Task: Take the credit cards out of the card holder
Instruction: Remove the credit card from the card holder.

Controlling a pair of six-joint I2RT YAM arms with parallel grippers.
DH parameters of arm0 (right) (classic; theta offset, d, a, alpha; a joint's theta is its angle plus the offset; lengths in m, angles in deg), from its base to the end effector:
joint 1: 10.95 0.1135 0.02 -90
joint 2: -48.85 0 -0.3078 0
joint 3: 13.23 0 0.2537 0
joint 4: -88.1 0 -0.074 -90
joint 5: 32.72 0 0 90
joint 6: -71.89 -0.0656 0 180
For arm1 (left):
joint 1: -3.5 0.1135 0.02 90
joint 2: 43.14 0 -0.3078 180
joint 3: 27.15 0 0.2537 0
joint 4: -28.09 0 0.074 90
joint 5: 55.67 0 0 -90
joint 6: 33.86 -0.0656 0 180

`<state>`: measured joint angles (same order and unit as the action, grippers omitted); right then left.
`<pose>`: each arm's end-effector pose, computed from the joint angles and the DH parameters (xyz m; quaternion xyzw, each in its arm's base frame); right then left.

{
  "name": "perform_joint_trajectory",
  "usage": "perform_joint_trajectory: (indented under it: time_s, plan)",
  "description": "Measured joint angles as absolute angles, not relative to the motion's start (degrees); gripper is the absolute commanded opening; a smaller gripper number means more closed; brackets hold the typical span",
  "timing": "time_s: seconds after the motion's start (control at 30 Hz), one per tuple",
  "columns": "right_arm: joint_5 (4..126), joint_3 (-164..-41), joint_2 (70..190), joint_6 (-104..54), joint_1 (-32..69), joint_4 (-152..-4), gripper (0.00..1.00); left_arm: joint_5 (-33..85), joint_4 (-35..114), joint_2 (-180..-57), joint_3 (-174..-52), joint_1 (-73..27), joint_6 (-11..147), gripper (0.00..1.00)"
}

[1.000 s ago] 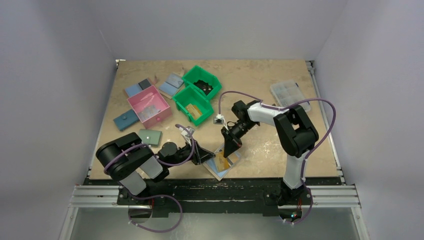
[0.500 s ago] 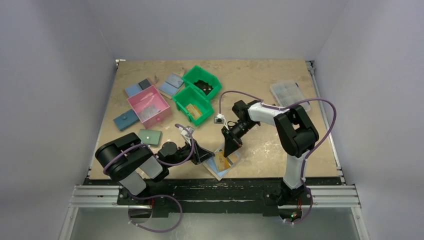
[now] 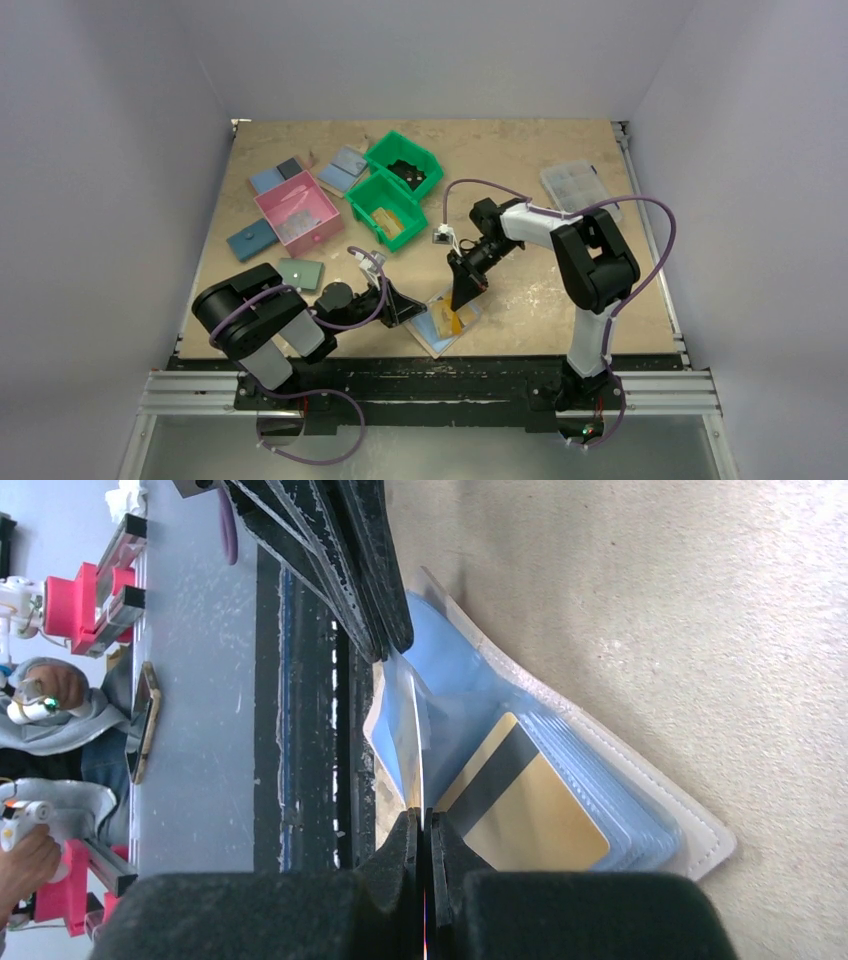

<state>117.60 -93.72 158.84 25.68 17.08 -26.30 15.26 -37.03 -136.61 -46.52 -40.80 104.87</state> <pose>0.2703 0.2085 0.1718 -0.4885 0.7127 0.5025 0.0307 0.1586 -0.1847 0.1555 0.0785 0.7534 -0.5515 0.3495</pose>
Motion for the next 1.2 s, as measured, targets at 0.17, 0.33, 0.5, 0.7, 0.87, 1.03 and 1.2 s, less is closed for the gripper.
perform_joint_trajectory:
  time_s: [0.17, 0.33, 0.5, 0.7, 0.87, 1.03, 1.2]
  plan:
    - [116.72, -93.72, 158.84, 25.72, 16.78, -26.27, 0.0, 15.0, -37.38, -137.2, -46.5, -40.73, 105.06, 0.0]
    - [116.02, -93.72, 158.84, 25.11, 16.43, -26.51, 0.0, 14.89, -37.31, -137.44, -46.43, -40.08, 105.11, 0.0]
    - [113.9, -93.72, 158.76, 23.91, 13.85, -26.54, 0.0, 16.38, -34.43, -137.53, -46.43, -38.79, 105.19, 0.0]
    - [112.13, -93.72, 157.23, 23.45, 11.44, -26.12, 0.0, 19.63, -24.75, -135.74, -48.88, -38.35, 105.02, 0.01]
    - [111.74, -93.72, 153.66, 23.64, 10.26, -26.1, 0.0, 26.39, -8.9, -126.27, -52.69, -38.28, 103.44, 0.13]
    - [112.05, -93.76, 150.58, 25.65, 9.19, -25.22, 0.0, 32.97, 5.04, -111.04, -53.36, -38.24, 101.0, 0.23]
    - [112.46, -93.8, 149.21, 28.3, 8.89, -23.34, 0.0, 37.78, 16.8, -96.98, -53.34, -38.24, 99.62, 0.39]
